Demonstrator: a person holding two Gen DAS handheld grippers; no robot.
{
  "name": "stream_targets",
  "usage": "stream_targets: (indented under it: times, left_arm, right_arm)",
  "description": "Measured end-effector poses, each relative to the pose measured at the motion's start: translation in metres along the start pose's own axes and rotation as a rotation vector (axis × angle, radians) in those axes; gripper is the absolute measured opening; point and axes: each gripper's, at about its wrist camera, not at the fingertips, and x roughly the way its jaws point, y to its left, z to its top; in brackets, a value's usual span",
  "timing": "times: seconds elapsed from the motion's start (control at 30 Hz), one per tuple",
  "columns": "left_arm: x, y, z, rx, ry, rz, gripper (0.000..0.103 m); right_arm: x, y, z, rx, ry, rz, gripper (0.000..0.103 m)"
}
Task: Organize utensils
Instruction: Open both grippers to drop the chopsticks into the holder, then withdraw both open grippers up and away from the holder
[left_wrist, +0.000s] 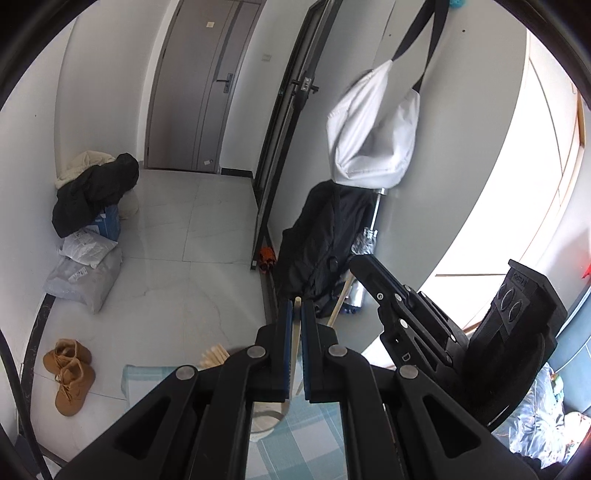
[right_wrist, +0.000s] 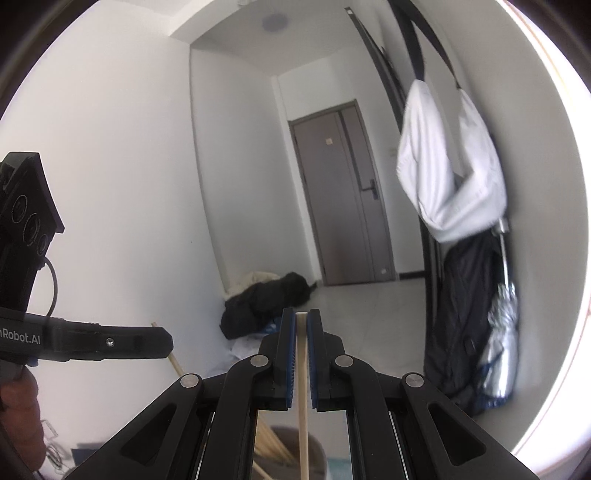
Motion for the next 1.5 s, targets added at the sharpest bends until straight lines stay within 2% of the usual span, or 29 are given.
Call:
stream_targets:
  times: [0.27, 0.5, 0.67, 0.9, 1.03, 1.07, 1.13, 1.2, 1.3, 1.43, 1.5]
  left_arm:
    - [0.027, 0.03, 0.011, -0.041, 0.011, 0.031, 0.0]
    - [0.05, 0.05, 0.007, -0.079, 0.04, 0.034, 0.0]
    - [0.059, 0.054, 0.002, -0.062, 0.054, 0.036, 0.0]
    - [0.073, 0.068, -0.005, -0.098, 0.104, 0.04, 0.0]
    - [0.083, 0.074, -0.008, -0.11, 0.162, 0.045, 0.001]
    - [0.084, 0.074, -0.009, -0.108, 0.171, 0.052, 0.003]
    - [0.087, 0.073, -0.012, -0.096, 0.185, 0.059, 0.016]
    - [0.085, 0.075, -0.016, -0.105, 0.184, 0.068, 0.037]
    - [0.081, 0.078, -0.019, -0.124, 0.169, 0.078, 0.046]
    - [0.076, 0.081, -0.022, -0.135, 0.157, 0.091, 0.048]
    - [0.074, 0.082, -0.023, -0.134, 0.149, 0.103, 0.055]
  right_arm:
    - [0.046, 0.001, 0.0, -0.03, -0.021, 0.027, 0.005]
    - [0.078, -0.003, -0.018, -0.046, 0.026, 0.04, 0.005]
    - [0.088, -0.003, -0.028, -0.055, 0.059, 0.075, 0.005]
    - [0.093, -0.007, -0.048, -0.092, 0.117, 0.113, 0.005]
    - [0.089, -0.009, -0.055, -0.121, 0.144, 0.143, 0.006]
    - [0.088, -0.009, -0.056, -0.126, 0.153, 0.148, 0.006]
    - [0.089, -0.009, -0.058, -0.133, 0.174, 0.158, 0.006]
    - [0.089, -0.009, -0.061, -0.126, 0.208, 0.183, 0.008]
    - [0.087, -0.009, -0.067, -0.121, 0.23, 0.177, 0.008]
    - [0.077, -0.012, -0.071, -0.095, 0.248, 0.15, 0.009]
    - [0.068, -0.014, -0.073, -0.082, 0.248, 0.12, 0.013]
